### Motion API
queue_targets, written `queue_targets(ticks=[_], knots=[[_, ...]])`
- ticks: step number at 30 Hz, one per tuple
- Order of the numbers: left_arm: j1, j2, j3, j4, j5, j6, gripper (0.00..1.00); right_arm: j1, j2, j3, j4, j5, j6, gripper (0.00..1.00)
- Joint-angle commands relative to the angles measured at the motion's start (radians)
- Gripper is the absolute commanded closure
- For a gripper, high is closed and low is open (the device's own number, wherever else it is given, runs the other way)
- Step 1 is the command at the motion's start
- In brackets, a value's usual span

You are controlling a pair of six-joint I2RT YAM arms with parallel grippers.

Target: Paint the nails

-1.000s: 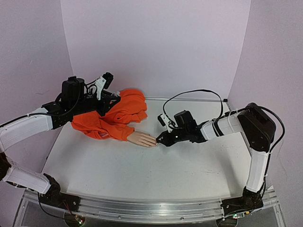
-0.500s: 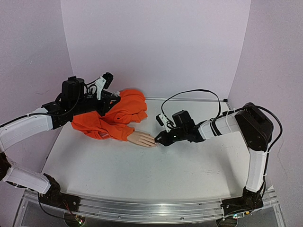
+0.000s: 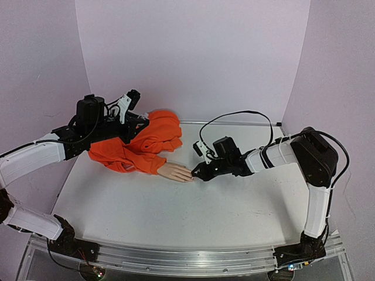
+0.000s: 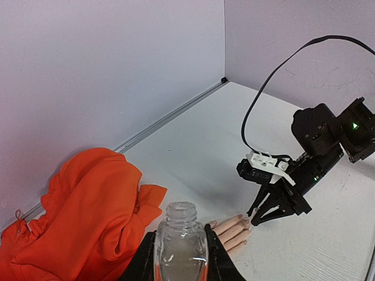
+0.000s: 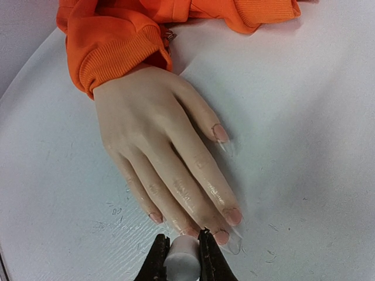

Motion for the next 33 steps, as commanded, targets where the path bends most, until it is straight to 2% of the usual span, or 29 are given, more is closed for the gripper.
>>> queue_targets(ticks=[1, 33], knots=[[0.002, -0.031, 0.011, 0.062, 0.005, -0.010, 1.00, 0.005, 0.022, 0.041, 0.007, 0.004, -0.004, 1.00], [0.002, -0.036, 0.009, 0.062, 0.004, -0.010, 1.00, 0.011, 0.021, 0.019, -0.023, 0.049, -0.003, 1.00]])
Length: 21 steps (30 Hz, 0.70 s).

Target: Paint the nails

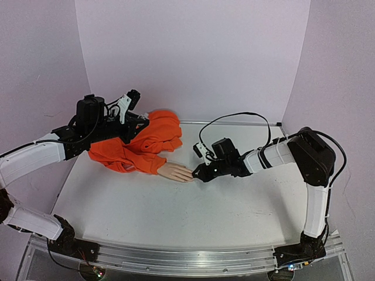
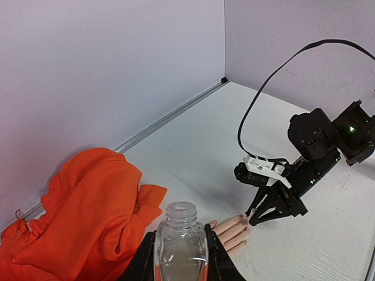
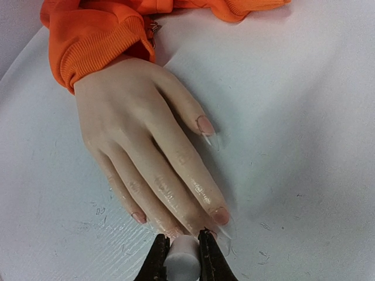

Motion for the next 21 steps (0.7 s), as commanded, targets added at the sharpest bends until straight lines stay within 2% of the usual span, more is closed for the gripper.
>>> queue_targets(ticks=[1, 21], knots=[[0.001, -0.035, 0.010, 0.063, 0.004, -0.010, 1.00, 0.011, -0.004, 0.008, -0.013, 0.019, -0.003, 1.00], [0.001, -0.038, 0.010, 0.062, 0.006, -0.012, 1.00, 0.011, -0.020, -0.004, -0.041, 0.045, -0.013, 1.00]])
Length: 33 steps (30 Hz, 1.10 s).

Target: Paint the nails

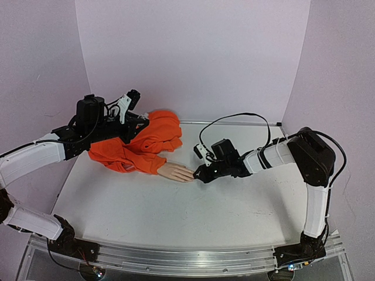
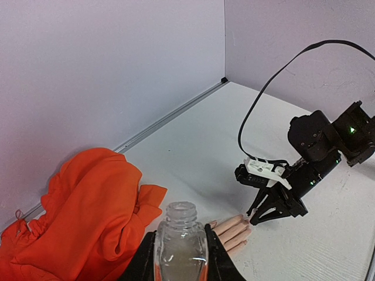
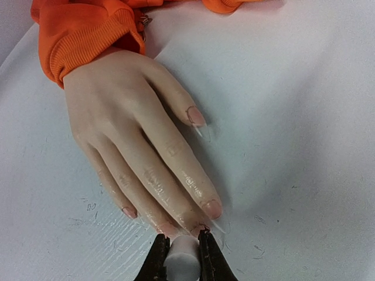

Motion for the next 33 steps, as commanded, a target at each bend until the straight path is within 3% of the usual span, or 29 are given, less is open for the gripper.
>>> queue_targets(ticks=[1, 23, 33], knots=[[0.001, -0.038, 0.010, 0.062, 0.007, -0.012, 1.00, 0.006, -0.020, -0.003, -0.020, 0.013, -0.013, 1.00], [0.001, -0.044, 0.012, 0.062, 0.010, -0.013, 1.00, 0.006, -0.103, -0.051, 0.041, -0.004, -0.024, 1.00], [0.001, -0.040, 0.013, 0.062, 0.010, -0.011, 1.00, 0.008, -0.066, 0.000, 0.054, -0.040, -0.018, 1.00]])
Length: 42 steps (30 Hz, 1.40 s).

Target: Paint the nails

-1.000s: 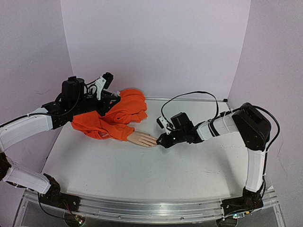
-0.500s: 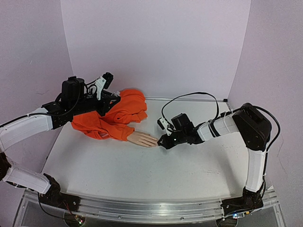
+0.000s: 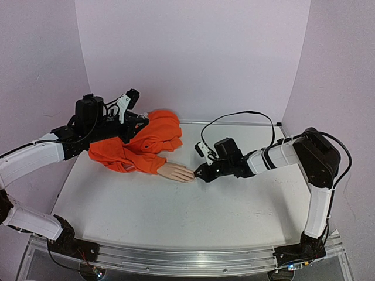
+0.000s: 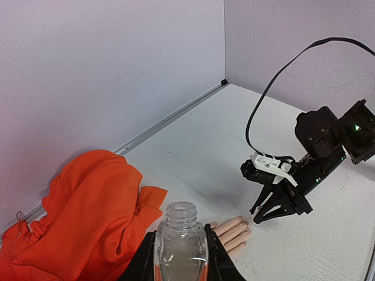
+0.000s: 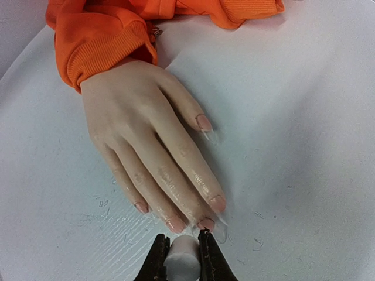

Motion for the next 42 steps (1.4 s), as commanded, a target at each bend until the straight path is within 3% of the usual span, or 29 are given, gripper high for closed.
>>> queue_targets(ticks=[1, 42], knots=[[0.001, -0.031, 0.012, 0.062, 0.009, -0.011, 1.00, 0.008, -0.009, 0.047, 0.023, -0.039, -0.003, 1.00], [0.001, -0.031, 0.009, 0.062, 0.008, -0.010, 1.00, 0.017, 0.051, 0.071, 0.008, -0.024, 0.000, 1.00]])
